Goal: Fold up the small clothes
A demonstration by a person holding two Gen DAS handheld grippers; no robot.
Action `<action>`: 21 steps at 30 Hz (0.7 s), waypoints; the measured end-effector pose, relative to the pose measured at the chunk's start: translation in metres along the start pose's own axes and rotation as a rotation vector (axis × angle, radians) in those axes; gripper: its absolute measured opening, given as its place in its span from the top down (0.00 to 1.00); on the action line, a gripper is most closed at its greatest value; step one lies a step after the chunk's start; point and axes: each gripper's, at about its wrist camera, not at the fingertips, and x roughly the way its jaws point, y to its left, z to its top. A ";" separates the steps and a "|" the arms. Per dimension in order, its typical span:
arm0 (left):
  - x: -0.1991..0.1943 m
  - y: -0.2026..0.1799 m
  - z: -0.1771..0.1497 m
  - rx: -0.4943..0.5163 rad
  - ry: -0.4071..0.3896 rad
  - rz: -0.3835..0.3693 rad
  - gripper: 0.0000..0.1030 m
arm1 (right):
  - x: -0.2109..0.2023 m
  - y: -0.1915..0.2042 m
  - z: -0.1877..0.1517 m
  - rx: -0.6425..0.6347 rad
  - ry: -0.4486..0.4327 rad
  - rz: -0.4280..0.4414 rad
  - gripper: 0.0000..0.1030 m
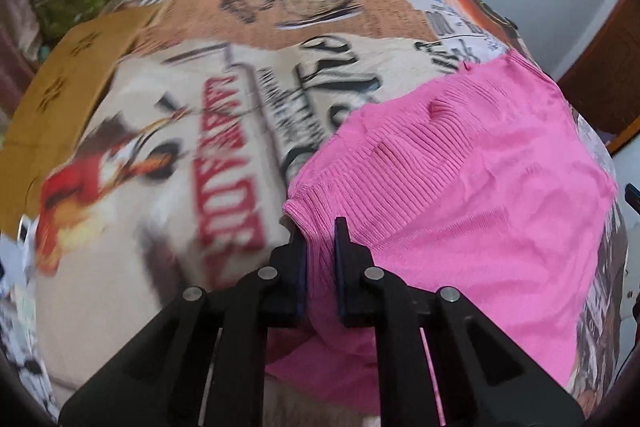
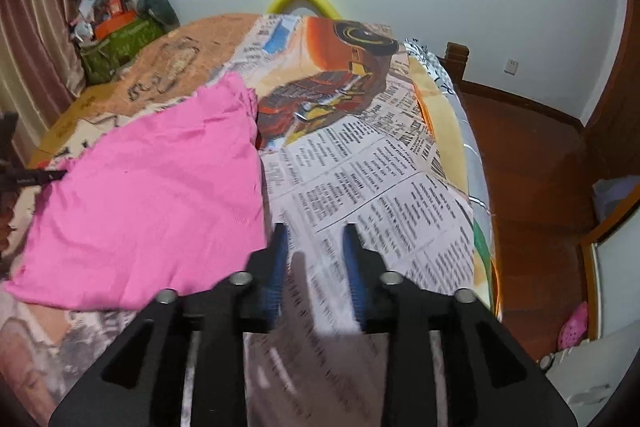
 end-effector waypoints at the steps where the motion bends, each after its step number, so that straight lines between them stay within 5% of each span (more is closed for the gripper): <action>1: -0.006 0.004 -0.008 -0.011 0.003 0.007 0.89 | -0.003 0.003 -0.002 -0.002 0.003 0.011 0.71; 8: -0.034 0.013 -0.071 -0.039 0.085 -0.004 0.89 | -0.011 0.042 -0.020 -0.027 0.054 0.116 0.70; 12: -0.053 0.008 -0.100 -0.045 0.092 -0.043 0.89 | -0.013 0.076 -0.030 -0.058 0.067 0.182 0.57; 21: -0.080 -0.036 -0.132 0.022 0.069 -0.112 0.89 | -0.004 0.131 -0.044 -0.094 0.140 0.289 0.51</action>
